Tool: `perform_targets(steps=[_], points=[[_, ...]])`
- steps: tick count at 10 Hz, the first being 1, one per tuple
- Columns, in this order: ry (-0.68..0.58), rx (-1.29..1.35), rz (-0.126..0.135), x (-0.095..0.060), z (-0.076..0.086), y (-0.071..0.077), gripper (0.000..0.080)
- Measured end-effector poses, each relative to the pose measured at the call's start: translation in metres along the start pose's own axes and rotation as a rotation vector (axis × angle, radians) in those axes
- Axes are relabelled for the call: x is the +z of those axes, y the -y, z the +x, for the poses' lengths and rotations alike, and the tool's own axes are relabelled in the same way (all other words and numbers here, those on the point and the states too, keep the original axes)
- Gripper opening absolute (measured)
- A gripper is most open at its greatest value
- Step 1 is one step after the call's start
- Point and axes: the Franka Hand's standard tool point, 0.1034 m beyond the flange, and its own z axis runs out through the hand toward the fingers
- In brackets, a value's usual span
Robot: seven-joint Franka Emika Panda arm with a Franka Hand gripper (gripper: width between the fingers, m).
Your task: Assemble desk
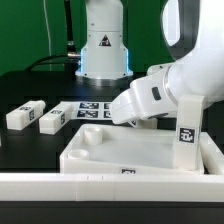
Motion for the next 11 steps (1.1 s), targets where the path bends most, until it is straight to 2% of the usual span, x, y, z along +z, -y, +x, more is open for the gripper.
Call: perform_targets(steps=[2, 9, 10, 11], points=[[0.020, 0.000, 0.002, 0.0039, 0.0091, -0.0005, 0.0649], [0.019, 0.012, 0.002, 0.0053, 0.0102, -0.0007, 0.0649], [0.019, 0.016, 0.001, 0.0054, 0.0104, -0.0003, 0.0547], [0.019, 0.016, 0.001, 0.0053, 0.0104, -0.0003, 0.0411]])
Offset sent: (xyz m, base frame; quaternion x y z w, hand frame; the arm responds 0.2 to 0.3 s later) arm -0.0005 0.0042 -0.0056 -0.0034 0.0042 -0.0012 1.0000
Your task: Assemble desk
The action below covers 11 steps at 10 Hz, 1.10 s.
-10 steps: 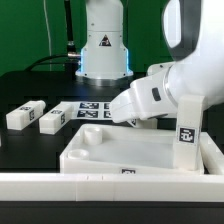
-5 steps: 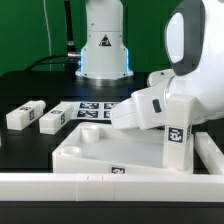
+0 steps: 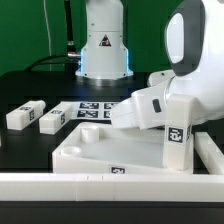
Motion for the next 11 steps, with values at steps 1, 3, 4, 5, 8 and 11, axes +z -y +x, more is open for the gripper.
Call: perform_targets(steps=[1, 3, 4, 5, 8, 11], points=[[0.000, 0.000, 0.000, 0.000, 0.000, 0.000, 0.0411], [0.000, 0.000, 0.000, 0.000, 0.000, 0.000, 0.0288], [0.000, 0.000, 0.001, 0.000, 0.000, 0.000, 0.0288], [-0.002, -0.001, 0.001, -0.002, -0.002, -0.001, 0.0288], [0.024, -0.022, 0.031, -0.024, -0.037, -0.011, 0.0288], [0.021, -0.025, 0.070, -0.038, -0.061, -0.031, 0.0288]])
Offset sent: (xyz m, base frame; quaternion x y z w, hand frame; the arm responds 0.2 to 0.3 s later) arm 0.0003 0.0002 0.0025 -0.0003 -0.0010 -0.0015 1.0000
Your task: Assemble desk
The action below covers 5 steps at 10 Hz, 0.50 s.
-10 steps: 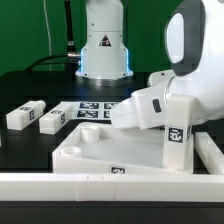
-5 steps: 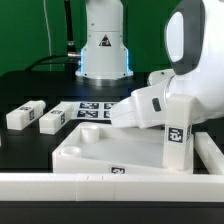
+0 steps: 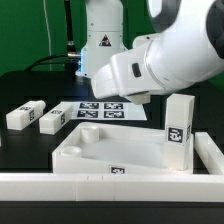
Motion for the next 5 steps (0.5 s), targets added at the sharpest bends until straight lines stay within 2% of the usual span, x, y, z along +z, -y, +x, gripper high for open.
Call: perform_targets(steps=[3, 4, 5], points=[[0.002, -0.004, -0.001, 0.003, 0.004, 0.002, 0.0288], [0.004, -0.014, 0.011, 0.005, 0.003, -0.003, 0.0289], [0.018, -0.008, 0.024, -0.004, -0.007, -0.007, 0.0289]])
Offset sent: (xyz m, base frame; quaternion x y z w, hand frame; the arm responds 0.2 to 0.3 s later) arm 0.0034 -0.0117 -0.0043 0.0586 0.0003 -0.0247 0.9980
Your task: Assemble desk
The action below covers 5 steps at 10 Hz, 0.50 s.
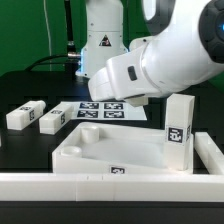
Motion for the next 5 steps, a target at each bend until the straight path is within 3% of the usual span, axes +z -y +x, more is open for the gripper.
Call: perform_targets(steps=[2, 3, 5], points=[[-0.034, 0.004, -0.008, -0.024, -0.012, -0.004, 0.0290], [-0.109, 0.003, -0.021, -0.026, -0.002, -0.006, 0.0290], [-0.247, 0.004, -0.045, -0.032, 0.000, -0.009, 0.0290]])
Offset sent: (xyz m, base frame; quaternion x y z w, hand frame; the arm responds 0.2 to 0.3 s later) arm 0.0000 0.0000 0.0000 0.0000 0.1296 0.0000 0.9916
